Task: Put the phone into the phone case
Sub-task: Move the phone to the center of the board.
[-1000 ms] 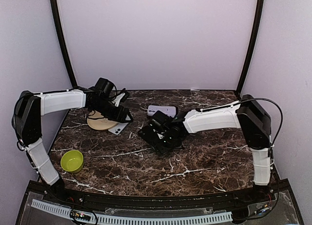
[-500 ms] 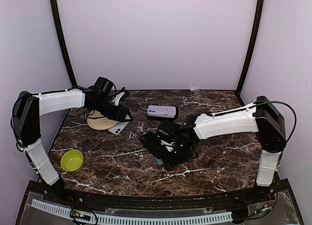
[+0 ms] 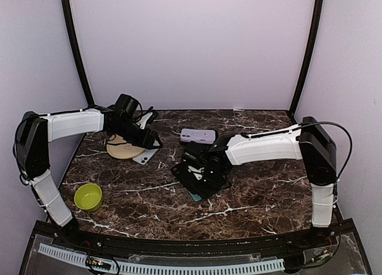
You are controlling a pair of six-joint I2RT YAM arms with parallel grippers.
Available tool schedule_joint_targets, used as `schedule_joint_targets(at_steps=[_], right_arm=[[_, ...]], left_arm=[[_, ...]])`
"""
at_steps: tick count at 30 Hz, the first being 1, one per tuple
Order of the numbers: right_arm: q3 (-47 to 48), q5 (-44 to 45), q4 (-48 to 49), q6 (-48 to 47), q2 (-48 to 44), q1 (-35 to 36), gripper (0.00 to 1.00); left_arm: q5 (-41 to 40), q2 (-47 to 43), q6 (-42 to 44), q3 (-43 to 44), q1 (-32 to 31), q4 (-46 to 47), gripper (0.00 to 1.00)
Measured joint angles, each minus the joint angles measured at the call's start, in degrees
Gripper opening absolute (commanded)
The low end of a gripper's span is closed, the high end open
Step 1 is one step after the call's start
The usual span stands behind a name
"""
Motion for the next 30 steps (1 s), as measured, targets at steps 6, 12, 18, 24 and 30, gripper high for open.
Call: schedule_joint_targets(at_steps=[6, 12, 18, 24, 30], right_arm=[[6.2, 0.7, -0.6, -0.8, 4.1, -1.4, 0.2], [15.3, 0.7, -0.1, -2.5, 10.0, -3.7, 0.22], [28.5, 0.0, 0.3, -4.5, 19.2, -6.0, 0.26], [37.2, 1.8, -0.2, -5.0, 23.6, -6.5, 0.52], [29.0, 8.1, 0.1, -1.7, 16.7, -6.2, 0.98]], left_arm=[[0.0, 0.0, 0.0, 0.0, 0.0, -0.1, 0.67], [-0.1, 0.0, 0.2, 0.0, 0.2, -0.2, 0.66], [0.0, 0.0, 0.3, 0.0, 0.7, -0.2, 0.67], [0.0, 0.0, 0.4, 0.0, 1.3, -0.2, 0.67], [0.0, 0.0, 0.3, 0.0, 1.6, -0.2, 0.67]])
